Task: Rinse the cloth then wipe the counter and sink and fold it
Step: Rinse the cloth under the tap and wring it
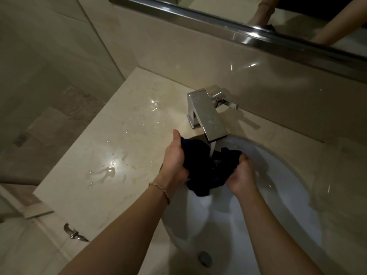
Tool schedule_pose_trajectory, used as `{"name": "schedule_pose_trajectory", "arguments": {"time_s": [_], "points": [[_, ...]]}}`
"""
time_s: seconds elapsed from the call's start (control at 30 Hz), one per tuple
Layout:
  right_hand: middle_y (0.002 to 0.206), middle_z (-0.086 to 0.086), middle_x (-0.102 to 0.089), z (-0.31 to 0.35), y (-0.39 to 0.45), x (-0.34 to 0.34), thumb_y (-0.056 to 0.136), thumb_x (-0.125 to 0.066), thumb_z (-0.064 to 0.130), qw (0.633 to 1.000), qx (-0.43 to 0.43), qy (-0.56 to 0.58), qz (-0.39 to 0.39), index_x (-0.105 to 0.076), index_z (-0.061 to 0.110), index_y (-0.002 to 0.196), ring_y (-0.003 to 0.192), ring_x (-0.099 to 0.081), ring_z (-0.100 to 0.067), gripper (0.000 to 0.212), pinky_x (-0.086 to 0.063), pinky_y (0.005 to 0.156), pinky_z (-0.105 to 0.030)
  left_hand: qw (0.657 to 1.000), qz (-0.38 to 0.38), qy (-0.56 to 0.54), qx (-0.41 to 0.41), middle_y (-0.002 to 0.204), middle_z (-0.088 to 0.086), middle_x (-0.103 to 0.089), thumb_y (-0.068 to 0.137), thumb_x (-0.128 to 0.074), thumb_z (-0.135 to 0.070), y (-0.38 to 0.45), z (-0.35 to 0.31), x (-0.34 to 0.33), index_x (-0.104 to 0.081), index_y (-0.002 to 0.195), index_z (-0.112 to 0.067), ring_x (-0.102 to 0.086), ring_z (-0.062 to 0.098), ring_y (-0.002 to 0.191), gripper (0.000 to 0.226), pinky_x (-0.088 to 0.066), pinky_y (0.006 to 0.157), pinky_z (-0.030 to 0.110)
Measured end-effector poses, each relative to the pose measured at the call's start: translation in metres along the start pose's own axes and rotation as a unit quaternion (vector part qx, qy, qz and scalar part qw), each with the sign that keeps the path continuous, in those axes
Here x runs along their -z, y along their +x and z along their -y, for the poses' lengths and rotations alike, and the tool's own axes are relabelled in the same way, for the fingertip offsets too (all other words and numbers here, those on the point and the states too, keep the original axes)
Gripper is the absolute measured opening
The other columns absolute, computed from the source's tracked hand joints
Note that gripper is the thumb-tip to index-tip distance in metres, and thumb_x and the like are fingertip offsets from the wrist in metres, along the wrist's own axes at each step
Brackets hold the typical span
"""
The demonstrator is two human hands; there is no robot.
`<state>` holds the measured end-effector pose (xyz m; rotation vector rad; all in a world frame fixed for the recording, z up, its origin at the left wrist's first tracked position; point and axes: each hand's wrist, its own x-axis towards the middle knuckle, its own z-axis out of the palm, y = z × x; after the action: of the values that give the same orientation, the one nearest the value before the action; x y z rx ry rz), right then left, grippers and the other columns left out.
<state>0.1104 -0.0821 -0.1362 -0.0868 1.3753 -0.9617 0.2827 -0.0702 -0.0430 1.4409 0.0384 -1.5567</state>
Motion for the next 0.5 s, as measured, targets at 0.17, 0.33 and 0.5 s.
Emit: {"name": "schedule_pose_trajectory", "arguments": {"time_s": [0.17,0.33,0.5], "points": [[0.115,-0.015,-0.069,0.024,-0.027,0.001,0.108,-0.040,0.033,0.994,0.103,-0.041,-0.007,-0.054,0.015,0.124,0.100,-0.071,-0.029,0.027,-0.059,0.081,-0.043,0.997,-0.011,0.037,-0.066,0.110,0.027,-0.073,0.098,-0.048,-0.063,0.004,-0.022,0.016,-0.064,0.122,0.006,-0.075,0.037,0.096,0.075,-0.061,0.081,0.044],[0.115,-0.016,-0.064,0.082,-0.061,0.000,0.108,-0.042,0.030,0.979,0.204,-0.009,0.009,-0.052,0.018,0.104,0.097,-0.068,-0.024,0.017,-0.059,0.079,-0.031,0.979,-0.020,0.102,-0.173,0.070,0.013,-0.058,0.104,-0.046,-0.054,-0.003,-0.041,0.022,-0.054,0.078,-0.007,-0.065,0.029,0.068,0.054,-0.054,0.062,0.030],[0.105,-0.014,-0.067,0.096,-0.078,-0.020,0.109,-0.041,0.032,0.977,0.210,0.012,0.018,-0.052,0.019,0.101,0.091,-0.069,-0.023,0.019,-0.059,0.081,-0.038,0.974,-0.040,0.121,-0.188,0.076,0.013,-0.061,0.102,-0.049,-0.055,-0.004,-0.033,0.013,-0.057,0.078,-0.009,-0.068,0.028,0.074,0.053,-0.057,0.071,0.037]]}}
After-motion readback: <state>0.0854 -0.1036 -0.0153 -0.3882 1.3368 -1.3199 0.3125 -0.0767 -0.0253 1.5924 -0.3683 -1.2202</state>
